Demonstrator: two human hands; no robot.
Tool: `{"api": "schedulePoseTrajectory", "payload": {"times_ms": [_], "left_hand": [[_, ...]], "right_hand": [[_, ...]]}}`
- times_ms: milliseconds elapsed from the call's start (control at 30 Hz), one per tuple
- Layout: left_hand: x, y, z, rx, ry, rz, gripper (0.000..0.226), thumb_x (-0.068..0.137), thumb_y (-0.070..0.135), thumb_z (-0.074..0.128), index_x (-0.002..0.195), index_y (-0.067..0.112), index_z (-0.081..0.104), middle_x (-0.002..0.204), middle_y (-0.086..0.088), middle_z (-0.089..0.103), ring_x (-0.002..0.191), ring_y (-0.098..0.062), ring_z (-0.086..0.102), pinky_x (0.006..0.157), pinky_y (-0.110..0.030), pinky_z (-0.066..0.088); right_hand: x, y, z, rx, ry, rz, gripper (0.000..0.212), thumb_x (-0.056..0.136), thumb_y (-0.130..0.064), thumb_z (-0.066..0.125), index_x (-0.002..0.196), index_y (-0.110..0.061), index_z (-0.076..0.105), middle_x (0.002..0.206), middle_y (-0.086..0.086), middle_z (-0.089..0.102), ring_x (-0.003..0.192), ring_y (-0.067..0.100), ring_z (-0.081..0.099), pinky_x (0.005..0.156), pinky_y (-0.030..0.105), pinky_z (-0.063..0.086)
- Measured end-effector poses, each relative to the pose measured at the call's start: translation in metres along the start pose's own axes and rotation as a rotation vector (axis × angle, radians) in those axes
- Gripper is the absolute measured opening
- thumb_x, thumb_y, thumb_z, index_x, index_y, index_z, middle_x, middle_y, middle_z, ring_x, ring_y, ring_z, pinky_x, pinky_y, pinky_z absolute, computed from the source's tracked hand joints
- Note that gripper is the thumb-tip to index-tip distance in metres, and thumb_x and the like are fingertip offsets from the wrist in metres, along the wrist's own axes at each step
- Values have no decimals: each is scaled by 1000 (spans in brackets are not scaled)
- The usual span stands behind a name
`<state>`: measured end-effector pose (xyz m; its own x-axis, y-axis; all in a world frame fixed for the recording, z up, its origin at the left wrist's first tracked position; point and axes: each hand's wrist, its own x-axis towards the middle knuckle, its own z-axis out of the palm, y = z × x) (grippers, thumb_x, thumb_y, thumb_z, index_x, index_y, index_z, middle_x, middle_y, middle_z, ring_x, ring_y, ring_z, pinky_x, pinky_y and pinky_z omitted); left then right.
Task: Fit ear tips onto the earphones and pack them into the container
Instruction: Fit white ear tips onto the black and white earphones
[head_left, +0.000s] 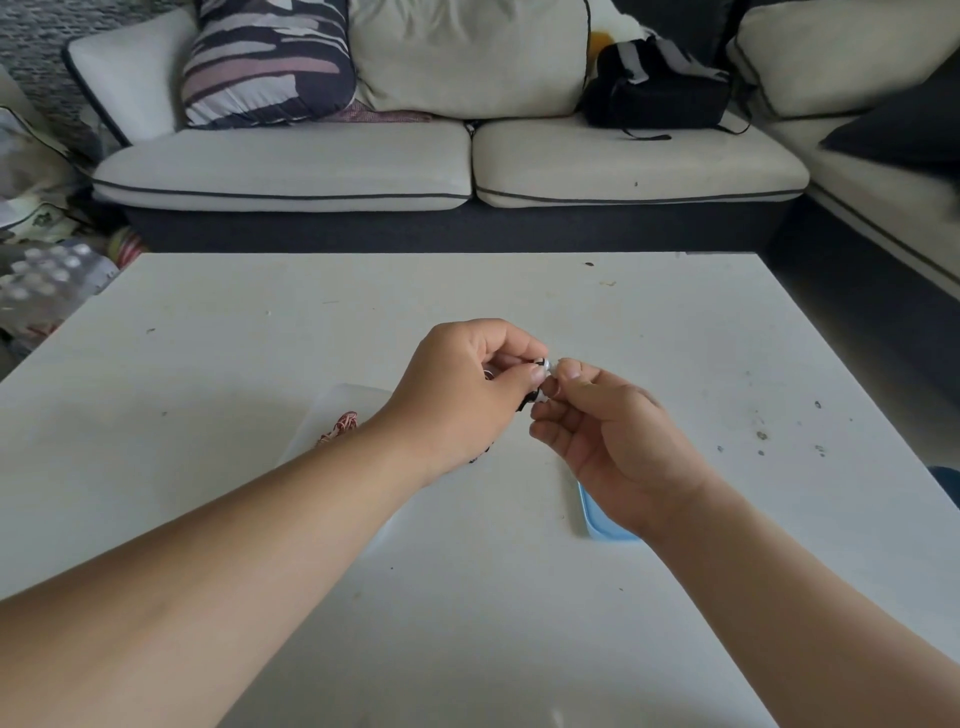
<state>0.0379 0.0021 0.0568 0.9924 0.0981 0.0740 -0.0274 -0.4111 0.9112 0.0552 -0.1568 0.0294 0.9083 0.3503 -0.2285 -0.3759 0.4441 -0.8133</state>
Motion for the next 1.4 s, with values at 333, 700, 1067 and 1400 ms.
{"api": "schedulePoseTrajectory", "payload": {"times_ms": [333,700,1067,1400], "left_hand": [[0,-1,1,-51,27,-25,11,92,14,75,98,23,78,83,7,77,79,-8,73,72,-15,56],[-2,2,2,-120,41,-60,11,94,16,74,101,24,77,88,6,78,80,-4,74,76,-15,58],[0,7,7,-134,57,-86,8,92,16,76,98,21,74,87,3,77,79,-7,75,74,-18,59],[-2,8,6,-135,22,-103,8,94,13,73,100,18,73,87,-1,78,80,-10,76,71,-24,60]], "right_hand": [[-1,5,2,-249,138,-250,9,99,-1,61,93,1,67,81,19,69,71,31,69,75,41,63],[2,7,0,-341,129,-279,9,101,-5,61,95,0,66,78,9,69,74,25,66,73,36,59],[7,7,2,-418,190,-318,11,101,-7,61,96,1,67,84,14,71,77,26,69,80,45,61],[4,-1,1,-577,212,-394,6,96,-6,67,93,-1,70,75,7,76,69,17,71,65,22,54]]}}
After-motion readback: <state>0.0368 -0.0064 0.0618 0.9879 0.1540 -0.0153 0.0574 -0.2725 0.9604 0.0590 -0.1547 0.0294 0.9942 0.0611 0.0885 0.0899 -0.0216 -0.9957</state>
